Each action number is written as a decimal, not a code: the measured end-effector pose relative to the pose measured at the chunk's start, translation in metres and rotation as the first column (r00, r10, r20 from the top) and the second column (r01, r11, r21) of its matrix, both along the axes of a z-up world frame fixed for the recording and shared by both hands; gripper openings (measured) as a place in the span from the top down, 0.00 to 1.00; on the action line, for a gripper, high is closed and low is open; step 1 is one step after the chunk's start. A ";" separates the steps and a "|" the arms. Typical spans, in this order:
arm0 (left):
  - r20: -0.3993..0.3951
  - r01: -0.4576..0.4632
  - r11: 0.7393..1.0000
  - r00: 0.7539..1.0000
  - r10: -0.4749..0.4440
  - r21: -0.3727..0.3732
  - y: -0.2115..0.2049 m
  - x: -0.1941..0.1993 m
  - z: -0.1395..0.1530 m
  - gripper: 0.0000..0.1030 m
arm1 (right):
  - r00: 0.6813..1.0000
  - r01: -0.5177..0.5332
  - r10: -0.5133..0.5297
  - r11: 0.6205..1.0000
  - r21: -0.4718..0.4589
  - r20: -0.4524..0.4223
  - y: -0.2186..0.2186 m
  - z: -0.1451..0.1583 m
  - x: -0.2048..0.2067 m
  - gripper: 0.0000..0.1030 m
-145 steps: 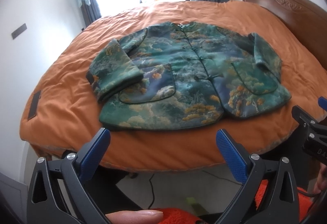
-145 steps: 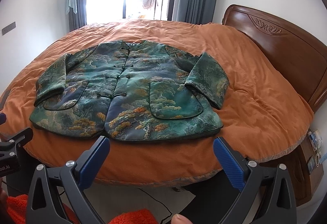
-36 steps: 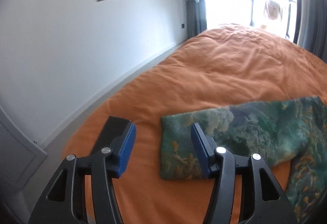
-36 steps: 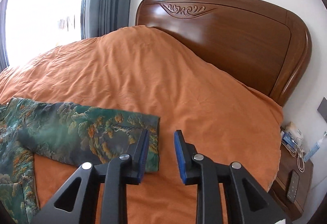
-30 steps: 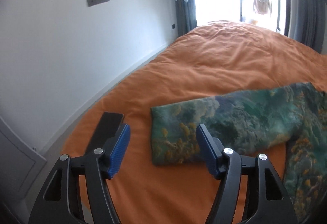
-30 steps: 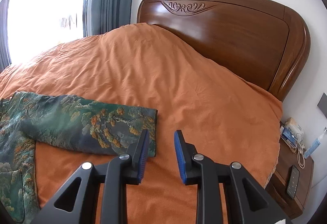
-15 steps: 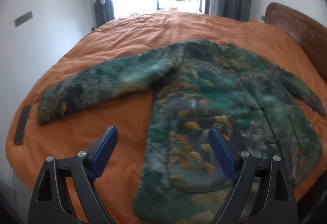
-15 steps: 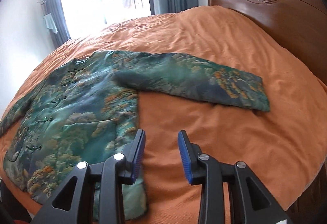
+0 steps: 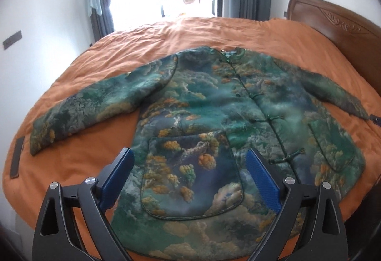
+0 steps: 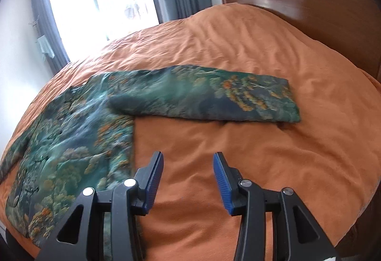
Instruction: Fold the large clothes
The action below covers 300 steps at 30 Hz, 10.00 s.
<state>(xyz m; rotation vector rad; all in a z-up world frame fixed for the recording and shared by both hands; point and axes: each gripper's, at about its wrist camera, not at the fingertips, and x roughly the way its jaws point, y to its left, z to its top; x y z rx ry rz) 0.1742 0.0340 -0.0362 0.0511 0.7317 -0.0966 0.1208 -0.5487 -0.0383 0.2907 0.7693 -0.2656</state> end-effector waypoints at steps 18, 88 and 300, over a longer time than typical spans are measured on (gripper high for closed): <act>-0.083 0.009 0.999 0.997 -0.007 0.031 -0.054 0.030 -0.022 0.06 | 0.820 0.491 -0.566 0.619 0.613 -0.085 -0.181 -0.121 0.064 0.43; -0.215 -0.034 0.997 0.976 0.020 -0.064 -0.105 0.275 -0.032 0.94 | 0.862 -0.501 0.490 0.862 0.074 0.130 0.206 -0.021 0.025 0.40; -0.200 -0.059 0.988 0.979 0.030 -0.140 0.060 0.266 -0.067 0.01 | 0.820 -0.562 0.570 0.818 0.122 -0.052 0.324 -0.064 0.297 0.46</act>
